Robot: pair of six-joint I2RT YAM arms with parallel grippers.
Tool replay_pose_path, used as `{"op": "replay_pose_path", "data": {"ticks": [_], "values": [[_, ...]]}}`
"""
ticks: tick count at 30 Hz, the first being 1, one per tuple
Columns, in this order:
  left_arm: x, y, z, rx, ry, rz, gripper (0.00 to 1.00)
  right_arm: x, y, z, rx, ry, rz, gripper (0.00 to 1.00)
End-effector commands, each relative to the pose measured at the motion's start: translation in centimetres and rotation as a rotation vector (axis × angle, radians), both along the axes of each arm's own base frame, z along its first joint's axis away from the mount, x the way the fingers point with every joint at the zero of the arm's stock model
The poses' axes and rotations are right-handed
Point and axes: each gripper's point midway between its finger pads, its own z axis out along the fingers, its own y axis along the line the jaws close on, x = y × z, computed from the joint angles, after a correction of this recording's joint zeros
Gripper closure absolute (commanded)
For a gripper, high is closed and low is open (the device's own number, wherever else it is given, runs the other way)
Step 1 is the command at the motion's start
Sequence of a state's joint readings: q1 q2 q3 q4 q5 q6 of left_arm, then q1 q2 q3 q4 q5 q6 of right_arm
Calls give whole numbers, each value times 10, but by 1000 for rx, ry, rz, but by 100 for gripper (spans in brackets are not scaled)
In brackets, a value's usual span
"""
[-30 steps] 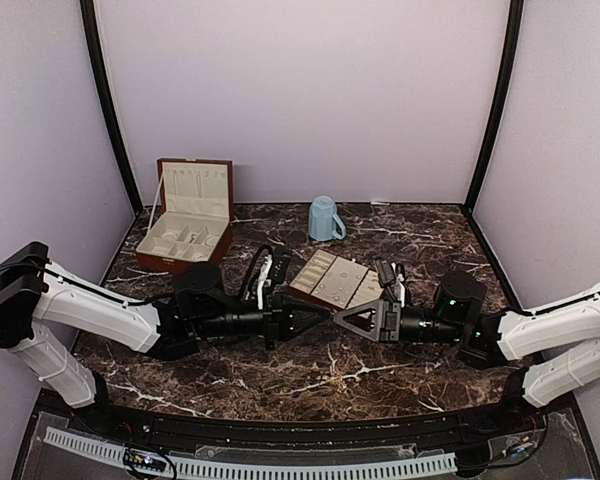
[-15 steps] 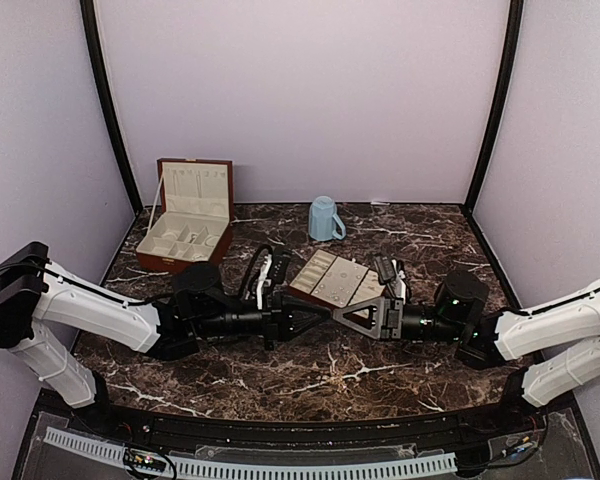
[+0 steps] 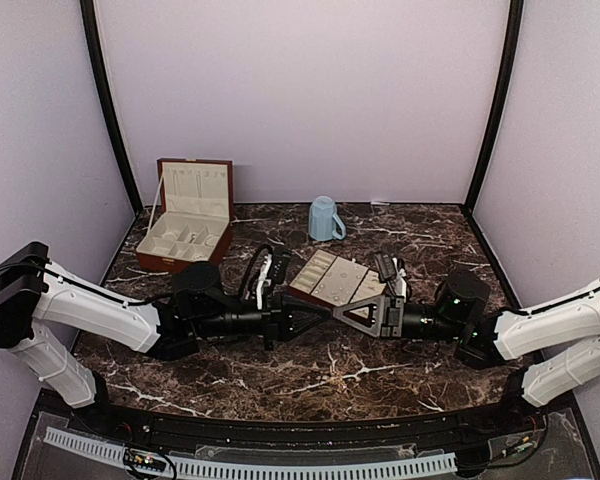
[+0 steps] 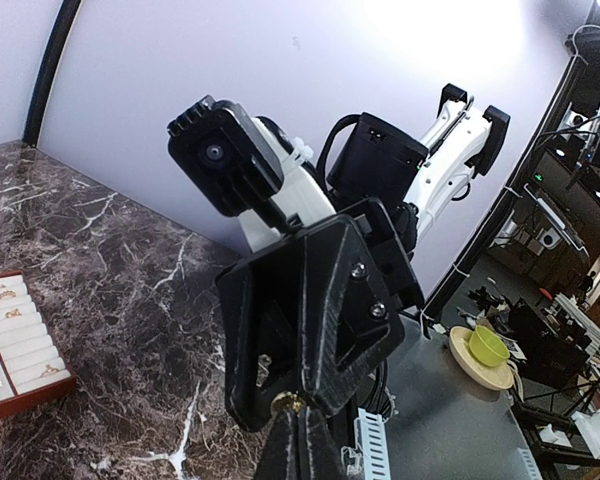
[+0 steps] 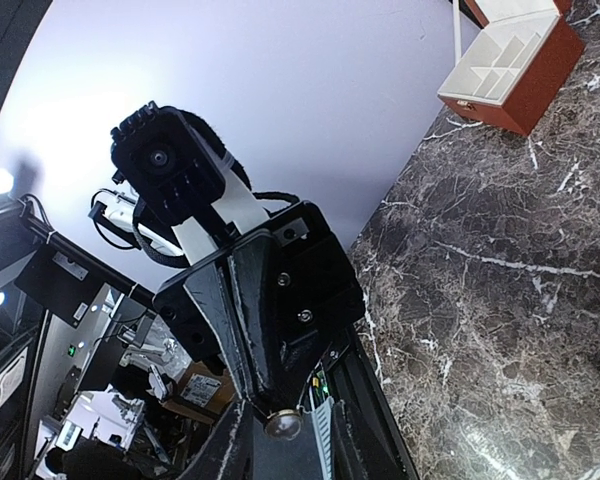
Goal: Organize the mixed jewelry
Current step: Pass from the left arm to the right
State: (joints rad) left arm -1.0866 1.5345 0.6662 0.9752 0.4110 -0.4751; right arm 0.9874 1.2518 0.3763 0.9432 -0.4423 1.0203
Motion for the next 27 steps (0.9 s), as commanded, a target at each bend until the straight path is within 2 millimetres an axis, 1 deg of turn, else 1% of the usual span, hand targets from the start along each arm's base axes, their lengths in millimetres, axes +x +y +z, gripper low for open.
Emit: {"op": "replay_pose_path", "data": {"ticks": [1,15,21,27], "values": [[-5,3,14,-49,-30,-17,100,2,2,23,66,-39,4,75],[-4,2,11,-46,-24,-13,100,2,1,23,71,-36,1,84],[-4,2,10,-43,-24,-11,100,2,-2,27,81,-41,-11,86],[-3,1,8,-39,-22,-11,100,2,-3,30,93,-46,-14,85]]}}
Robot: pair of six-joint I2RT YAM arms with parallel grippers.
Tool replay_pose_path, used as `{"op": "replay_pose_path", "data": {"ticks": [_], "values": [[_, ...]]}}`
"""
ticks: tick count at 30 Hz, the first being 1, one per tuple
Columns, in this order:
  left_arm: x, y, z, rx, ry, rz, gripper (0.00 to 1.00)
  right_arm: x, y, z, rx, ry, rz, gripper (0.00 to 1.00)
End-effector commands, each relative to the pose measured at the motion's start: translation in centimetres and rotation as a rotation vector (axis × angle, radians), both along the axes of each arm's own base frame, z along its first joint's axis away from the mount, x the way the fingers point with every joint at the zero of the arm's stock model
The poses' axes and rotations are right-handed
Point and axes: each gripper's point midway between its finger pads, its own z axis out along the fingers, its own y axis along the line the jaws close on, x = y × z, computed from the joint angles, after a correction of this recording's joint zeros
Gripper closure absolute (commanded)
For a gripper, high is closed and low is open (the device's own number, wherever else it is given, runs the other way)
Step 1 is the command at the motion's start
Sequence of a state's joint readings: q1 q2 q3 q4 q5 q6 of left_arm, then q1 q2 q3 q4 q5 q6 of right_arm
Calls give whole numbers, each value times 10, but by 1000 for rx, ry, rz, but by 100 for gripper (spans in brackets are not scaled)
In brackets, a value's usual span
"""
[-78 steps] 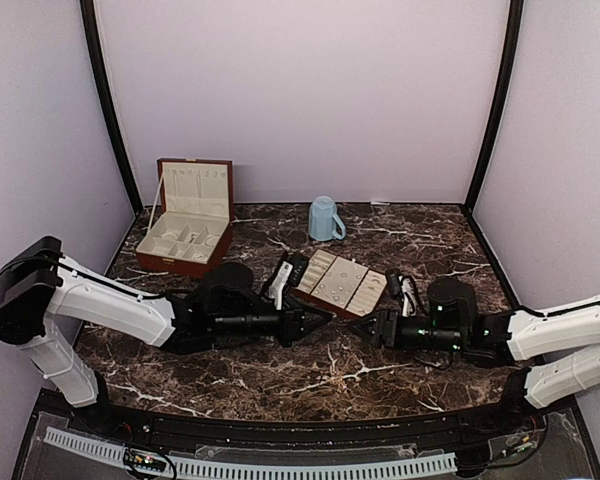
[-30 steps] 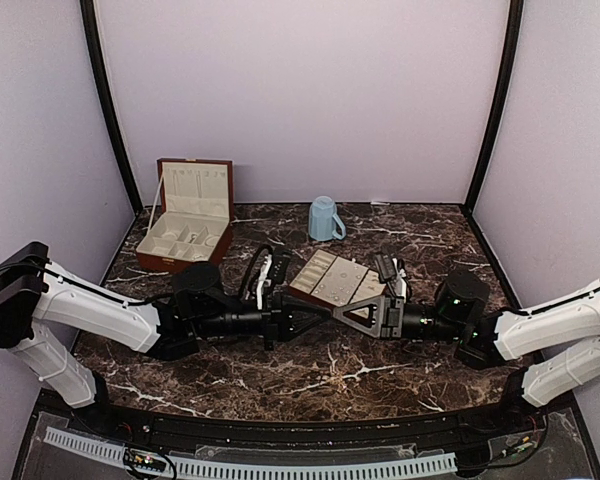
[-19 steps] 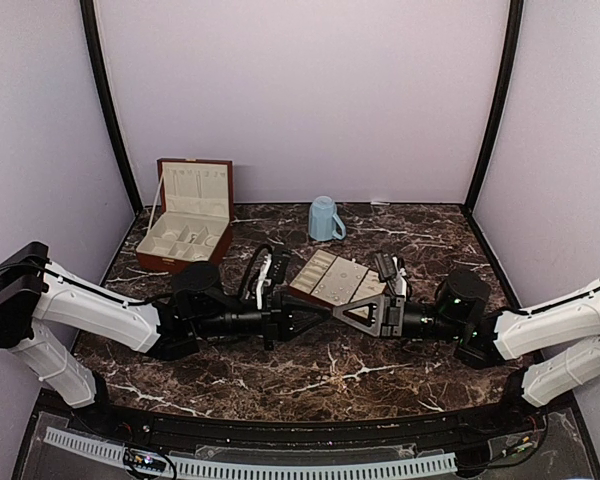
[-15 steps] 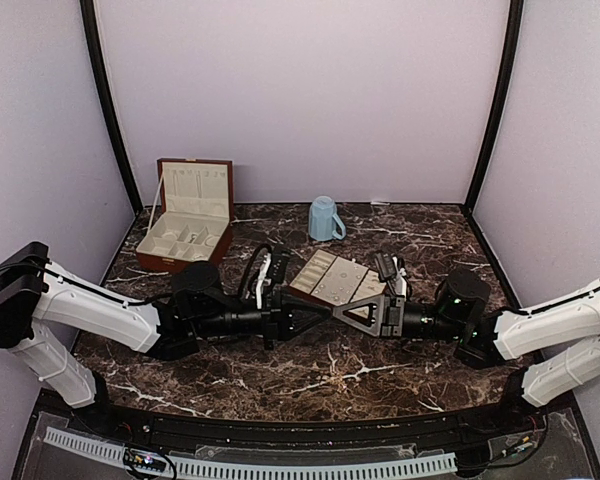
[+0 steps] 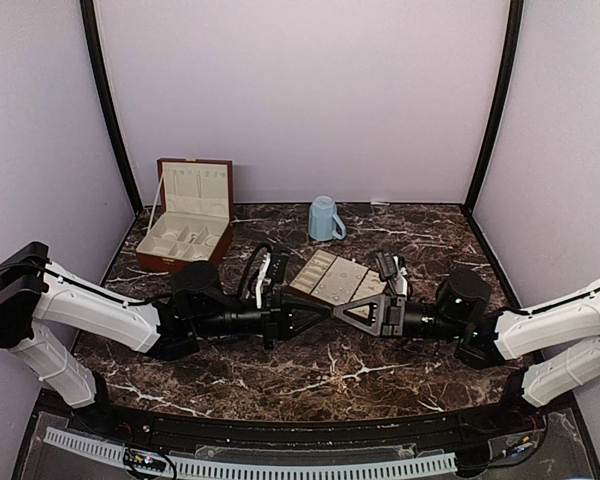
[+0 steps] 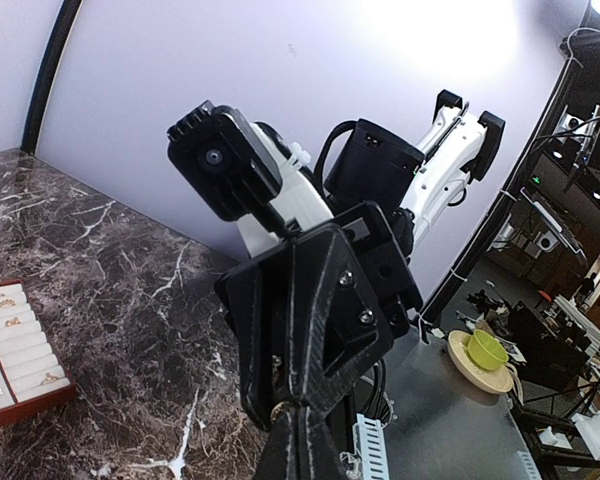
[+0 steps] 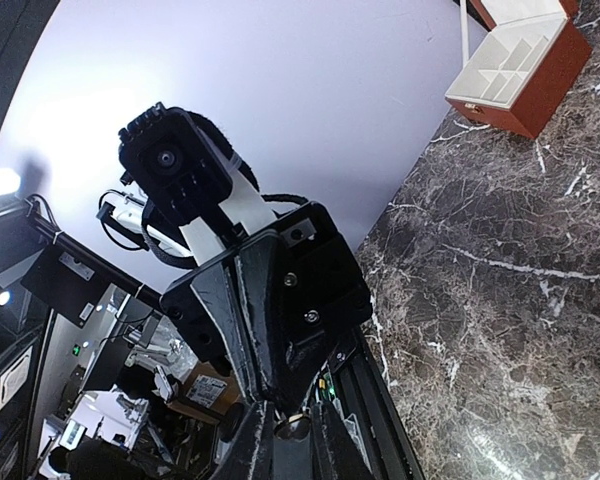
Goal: Organize the mixed jewelry
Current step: Pass from the left arm to the right
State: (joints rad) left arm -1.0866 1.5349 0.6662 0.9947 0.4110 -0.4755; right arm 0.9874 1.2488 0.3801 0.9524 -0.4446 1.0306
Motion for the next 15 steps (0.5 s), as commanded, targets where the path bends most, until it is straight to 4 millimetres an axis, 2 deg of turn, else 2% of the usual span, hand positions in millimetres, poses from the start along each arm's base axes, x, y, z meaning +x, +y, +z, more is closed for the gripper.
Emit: {"op": "replay_pose_path", "data": {"ticks": [1,4,15], "values": [[-3,1,4,-22,-14,-11,100,2,-3,26,78,-46,-17,82],[-3,1,5,-27,-15,-13,100,2,-2,26,78,-44,-13,76],[-3,0,9,-48,-18,-11,100,2,1,25,83,-38,6,75]]}}
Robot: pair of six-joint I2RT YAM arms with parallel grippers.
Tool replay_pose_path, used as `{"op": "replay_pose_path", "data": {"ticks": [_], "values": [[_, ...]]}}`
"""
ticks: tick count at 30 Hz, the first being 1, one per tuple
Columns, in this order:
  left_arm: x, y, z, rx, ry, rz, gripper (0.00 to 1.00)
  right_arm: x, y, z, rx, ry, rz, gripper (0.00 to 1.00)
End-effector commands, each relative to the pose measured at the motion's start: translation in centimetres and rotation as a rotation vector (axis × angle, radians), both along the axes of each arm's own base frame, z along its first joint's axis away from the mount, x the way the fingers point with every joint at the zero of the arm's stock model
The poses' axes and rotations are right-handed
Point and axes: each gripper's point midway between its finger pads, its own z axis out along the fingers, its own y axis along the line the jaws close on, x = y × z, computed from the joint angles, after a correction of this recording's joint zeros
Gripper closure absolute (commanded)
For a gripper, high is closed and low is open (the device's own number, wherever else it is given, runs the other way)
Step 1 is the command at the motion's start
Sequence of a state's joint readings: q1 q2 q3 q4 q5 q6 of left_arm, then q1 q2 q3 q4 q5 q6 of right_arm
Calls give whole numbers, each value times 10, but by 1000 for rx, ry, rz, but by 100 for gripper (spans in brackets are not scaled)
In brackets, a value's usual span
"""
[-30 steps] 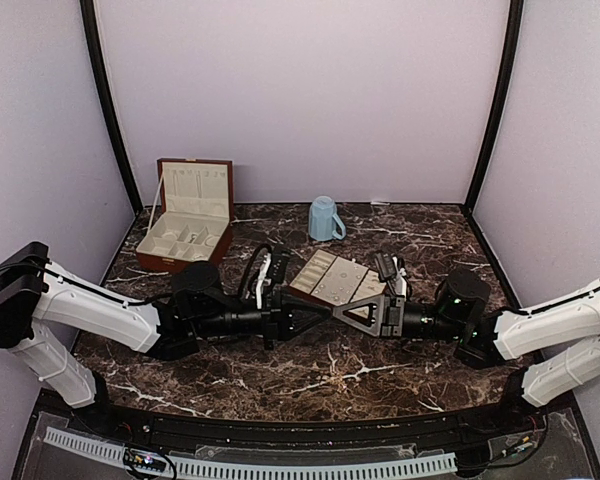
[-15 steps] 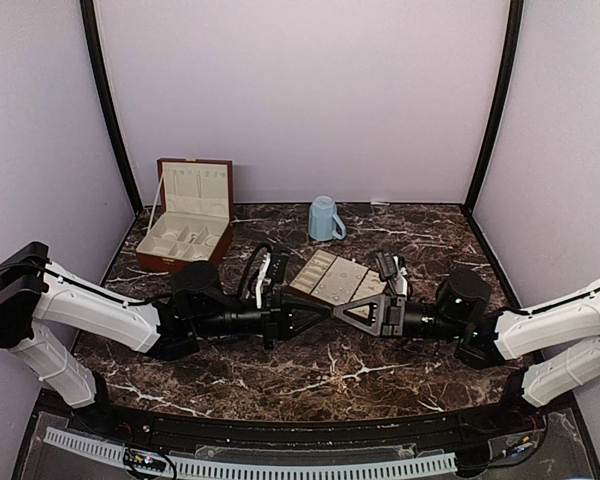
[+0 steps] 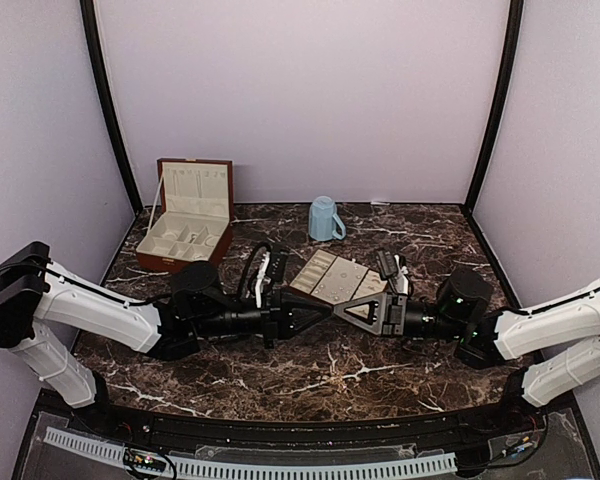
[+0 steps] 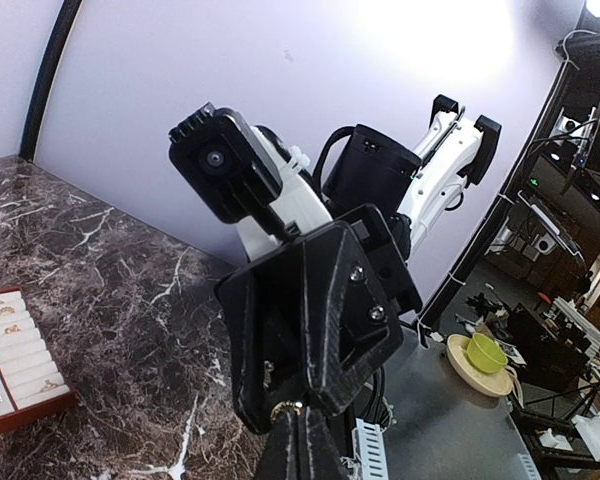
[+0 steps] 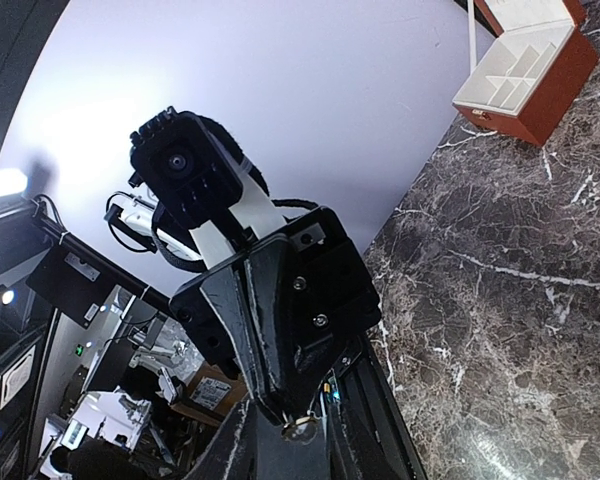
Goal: Organize the mixed jewelry
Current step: Pass from the left arm to the right
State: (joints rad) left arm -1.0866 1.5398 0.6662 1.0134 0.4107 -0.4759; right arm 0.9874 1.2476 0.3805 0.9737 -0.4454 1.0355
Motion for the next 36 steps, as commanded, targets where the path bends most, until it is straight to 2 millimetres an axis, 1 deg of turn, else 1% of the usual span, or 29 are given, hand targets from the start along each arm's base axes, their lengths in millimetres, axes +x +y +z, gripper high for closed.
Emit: {"op": "replay_pose_path", "data": {"ticks": [1,5,11,17,23,36], "values": [[-3,1,7,-36,-12,-11,100,2,2,21,68,-31,8,75],[-3,1,5,-33,-10,-10,100,1,2,22,74,-30,16,76],[-2,1,5,-37,-10,-5,100,0,1,25,82,-32,15,81],[-2,1,3,-36,-7,-5,100,1,0,22,73,-25,5,83],[-1,3,3,-39,-9,10,100,2,0,20,62,-23,3,80],[1,5,5,-54,-16,24,100,1,1,15,53,-11,9,79]]}}
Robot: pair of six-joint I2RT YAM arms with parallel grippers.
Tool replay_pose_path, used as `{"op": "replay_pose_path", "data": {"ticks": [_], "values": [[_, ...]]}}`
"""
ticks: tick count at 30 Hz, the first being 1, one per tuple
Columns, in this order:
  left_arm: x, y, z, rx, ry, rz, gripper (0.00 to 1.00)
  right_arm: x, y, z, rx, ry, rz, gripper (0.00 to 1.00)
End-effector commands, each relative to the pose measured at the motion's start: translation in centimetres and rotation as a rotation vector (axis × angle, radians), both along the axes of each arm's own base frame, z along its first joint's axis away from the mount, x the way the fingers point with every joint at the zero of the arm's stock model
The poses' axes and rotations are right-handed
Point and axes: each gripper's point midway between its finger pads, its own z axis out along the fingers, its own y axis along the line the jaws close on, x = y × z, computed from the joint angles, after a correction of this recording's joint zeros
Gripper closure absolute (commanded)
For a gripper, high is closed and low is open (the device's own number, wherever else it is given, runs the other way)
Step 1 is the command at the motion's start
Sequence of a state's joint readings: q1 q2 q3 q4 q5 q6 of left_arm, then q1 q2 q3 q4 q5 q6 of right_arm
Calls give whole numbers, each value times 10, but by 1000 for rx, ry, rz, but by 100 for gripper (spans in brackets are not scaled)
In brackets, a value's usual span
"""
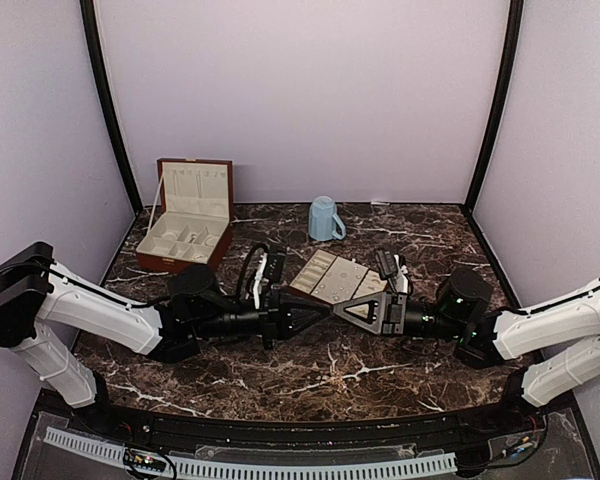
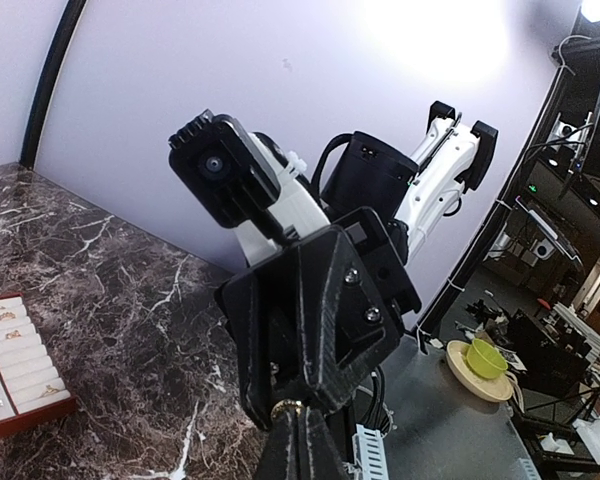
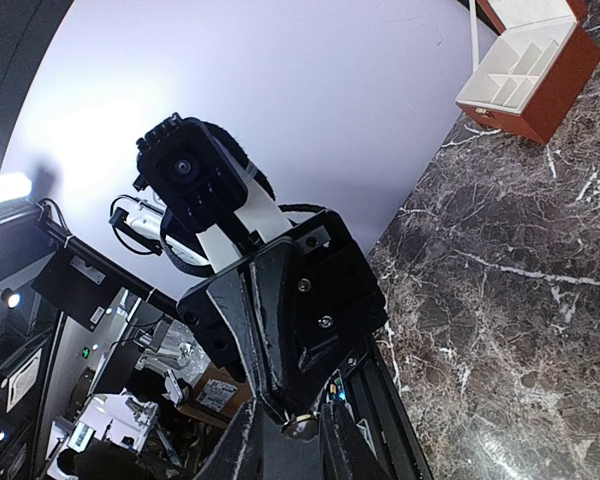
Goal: Organize the mixed jewelry
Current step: Pass from the left arm to the right
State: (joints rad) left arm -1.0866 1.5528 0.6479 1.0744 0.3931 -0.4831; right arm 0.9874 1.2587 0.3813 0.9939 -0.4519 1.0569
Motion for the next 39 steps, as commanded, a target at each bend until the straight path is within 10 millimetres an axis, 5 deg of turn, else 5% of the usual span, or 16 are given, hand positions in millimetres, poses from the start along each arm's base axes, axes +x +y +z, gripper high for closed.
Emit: {"op": "replay_pose_path", "data": {"ticks": [1,29,34,39], "values": [[-1,3,4,-26,-8,6,100,1,0,15,47,-27,4,79],[0,1,-8,4,0,6,100,6,-3,21,51,-44,-39,89],[2,6,-8,12,-5,34,62,18,-9,7,-29,-37,-111,89],[6,22,-2,24,-39,99,41,36,-25,-14,-142,-24,-177,89]]}}
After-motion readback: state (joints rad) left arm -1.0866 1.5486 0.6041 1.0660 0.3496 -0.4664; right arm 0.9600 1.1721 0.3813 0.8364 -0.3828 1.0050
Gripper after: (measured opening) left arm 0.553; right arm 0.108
